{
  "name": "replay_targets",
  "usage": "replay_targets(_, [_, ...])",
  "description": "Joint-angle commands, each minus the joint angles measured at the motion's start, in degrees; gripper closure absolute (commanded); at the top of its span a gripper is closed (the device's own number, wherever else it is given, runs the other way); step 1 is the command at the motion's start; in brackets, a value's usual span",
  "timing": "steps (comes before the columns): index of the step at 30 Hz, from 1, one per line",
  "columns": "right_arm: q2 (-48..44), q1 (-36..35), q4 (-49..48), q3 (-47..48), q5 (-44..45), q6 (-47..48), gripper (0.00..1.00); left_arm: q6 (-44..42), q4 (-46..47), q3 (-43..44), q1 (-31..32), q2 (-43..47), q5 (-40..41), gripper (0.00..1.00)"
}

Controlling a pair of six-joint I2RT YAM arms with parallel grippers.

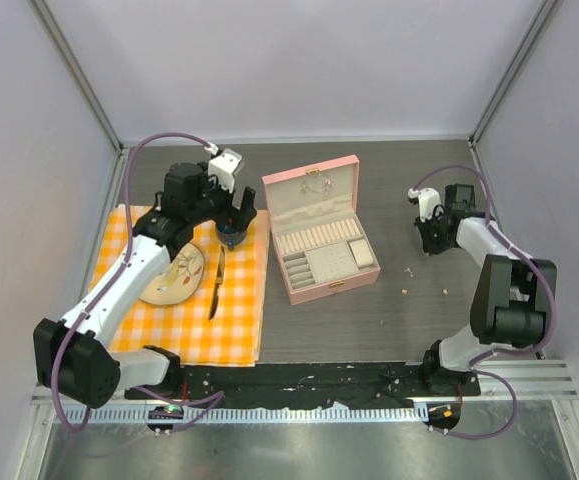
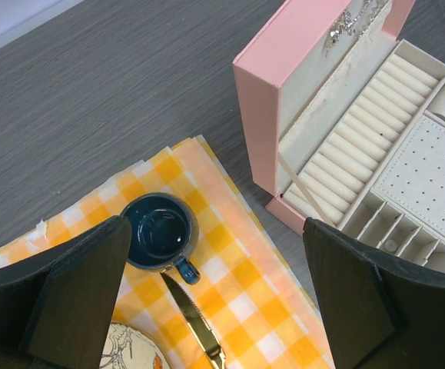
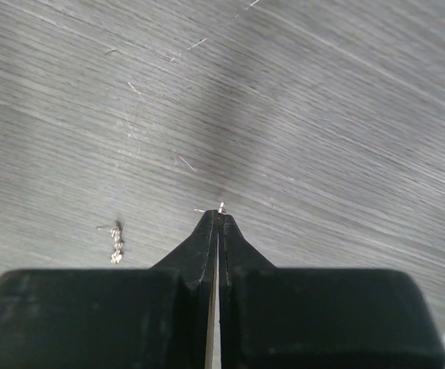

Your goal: Organize the mixed jewelry

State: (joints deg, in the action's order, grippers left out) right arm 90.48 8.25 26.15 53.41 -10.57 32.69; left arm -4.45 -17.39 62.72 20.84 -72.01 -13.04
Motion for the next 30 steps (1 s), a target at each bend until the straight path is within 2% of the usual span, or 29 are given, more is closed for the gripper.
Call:
replay_targets(1, [-7.8, -2.2, 1.6, 1.8, 2.7, -1.0, 0.99, 2.5, 3.0, 0.5, -1.2, 0.6, 1.2, 0.0])
replay_targets(5, [-13.3, -7.4, 2.8, 3.4, 6.3, -1.9, 0.99, 4.2, 3.5, 0.7, -2.4, 0.7, 2.5, 0.0])
replay_targets(12, [-16.9, -24.5, 6.2, 10.5, 18.3, -5.1, 0.99, 9.0, 4.2, 0.6, -6.3, 1.3, 4.6, 0.0])
replay_targets(17, [-15.0, -37.1, 7.1, 16.5, 27.4, -5.5, 0.99, 10.3, 4.0, 0.1, -9.4, 1.6, 4.8, 0.0])
replay_targets(23, [-9.9, -50.7, 5.7, 18.2, 37.3, -3.3, 0.99, 10.8, 4.5, -1.0, -10.9, 1.7, 5.6, 0.0])
replay_targets(30, [-4.4, -58.2, 1.2, 14.9, 44.1, -1.7, 0.99, 11.7, 5.3, -2.3, -12.4, 1.6, 5.7, 0.0])
